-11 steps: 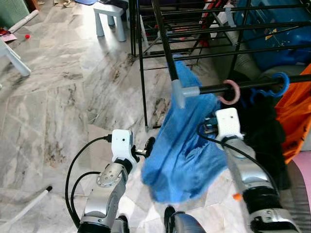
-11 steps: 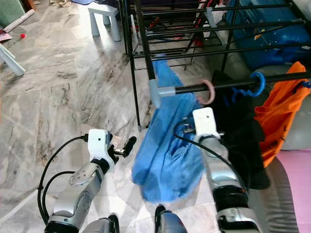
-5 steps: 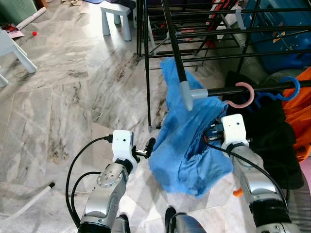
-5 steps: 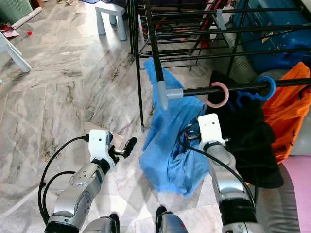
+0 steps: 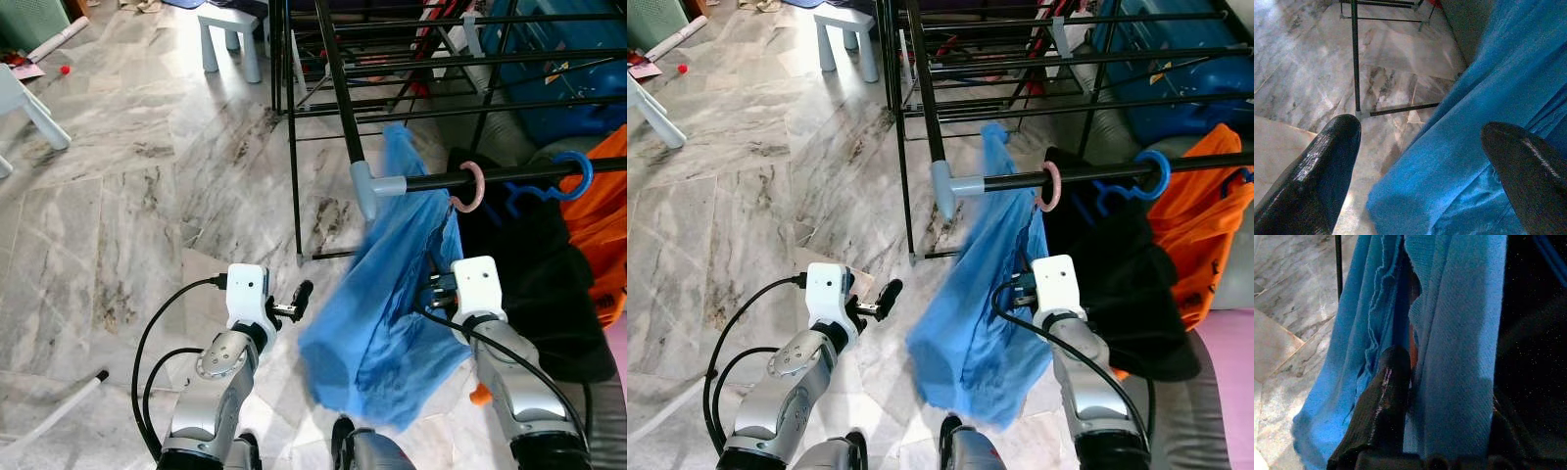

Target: Hang hanger

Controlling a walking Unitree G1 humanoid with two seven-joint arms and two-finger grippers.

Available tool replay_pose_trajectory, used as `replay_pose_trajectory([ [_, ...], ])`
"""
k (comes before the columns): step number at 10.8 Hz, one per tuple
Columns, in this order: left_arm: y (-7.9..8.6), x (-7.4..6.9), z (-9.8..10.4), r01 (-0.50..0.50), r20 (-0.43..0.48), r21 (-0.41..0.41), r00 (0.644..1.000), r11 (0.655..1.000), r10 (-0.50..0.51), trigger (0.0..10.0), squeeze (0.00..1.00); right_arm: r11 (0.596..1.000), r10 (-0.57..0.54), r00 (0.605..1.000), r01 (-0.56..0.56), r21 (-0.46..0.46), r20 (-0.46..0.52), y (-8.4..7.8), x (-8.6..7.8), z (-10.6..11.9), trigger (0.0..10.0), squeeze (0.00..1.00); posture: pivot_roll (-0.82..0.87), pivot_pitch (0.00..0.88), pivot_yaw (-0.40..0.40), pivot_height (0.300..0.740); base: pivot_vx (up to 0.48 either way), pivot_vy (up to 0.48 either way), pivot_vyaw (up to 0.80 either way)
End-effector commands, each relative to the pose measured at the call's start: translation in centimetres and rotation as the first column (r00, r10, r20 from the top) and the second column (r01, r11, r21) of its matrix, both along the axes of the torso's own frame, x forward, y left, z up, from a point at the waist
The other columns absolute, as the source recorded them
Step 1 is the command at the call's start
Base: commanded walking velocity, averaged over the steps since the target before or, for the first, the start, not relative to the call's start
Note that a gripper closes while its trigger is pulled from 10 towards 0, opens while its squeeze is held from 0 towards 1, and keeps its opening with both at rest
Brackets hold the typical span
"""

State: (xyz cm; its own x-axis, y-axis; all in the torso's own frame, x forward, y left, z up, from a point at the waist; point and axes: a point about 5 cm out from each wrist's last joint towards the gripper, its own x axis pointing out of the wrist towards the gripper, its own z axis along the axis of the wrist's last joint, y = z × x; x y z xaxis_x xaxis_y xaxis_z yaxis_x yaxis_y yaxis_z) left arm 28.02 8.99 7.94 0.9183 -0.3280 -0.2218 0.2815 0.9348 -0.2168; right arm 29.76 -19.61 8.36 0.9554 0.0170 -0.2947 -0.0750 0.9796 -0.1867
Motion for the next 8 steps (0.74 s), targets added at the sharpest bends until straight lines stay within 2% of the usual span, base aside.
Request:
replay_pose_trajectory([
  [1, -0.30, -0.47, -0.58, 0.002, -0.031, -0.001, 1.000, 1.000, -0.002, 10.0, 0.00, 1.000, -0.006, 1.000, 0.006, 0.006, -0.020, -0.42, -0.52, -0.33, 10.0, 0.94, -0.09, 0.249, -0.025, 0.740, 0.000, 0.000, 0.00],
  [2, -0.31, -0.45, -0.63, 0.004, -0.033, 0.001, 0.999, 1.000, -0.004, 10.0, 0.00, 1.000, -0.001, 1.000, 0.001, 0.012, -0.022, -0.41, -0.53, -0.40, 7.1, 0.19, -0.09, 0.248, -0.023, 0.740, 0.000, 0.000, 0.00],
  [3, -0.31, -0.42, -0.65, 0.005, -0.035, 0.003, 0.999, 1.000, -0.005, 10.0, 0.00, 1.000, 0.001, 1.000, -0.001, 0.018, -0.019, -0.37, -0.43, -0.32, 0.0, 0.00, -0.09, 0.247, -0.023, 0.740, 0.000, 0.000, 0.00],
  [8, -0.28, -0.42, -0.68, 0.000, -0.036, 0.008, 0.999, 1.000, 0.000, 10.0, 0.00, 1.000, 0.006, 1.000, -0.006, 0.019, 0.003, -0.26, 0.15, 0.18, 0.0, 0.00, -0.09, 0.246, -0.024, 0.740, 0.000, 0.000, 0.00],
])
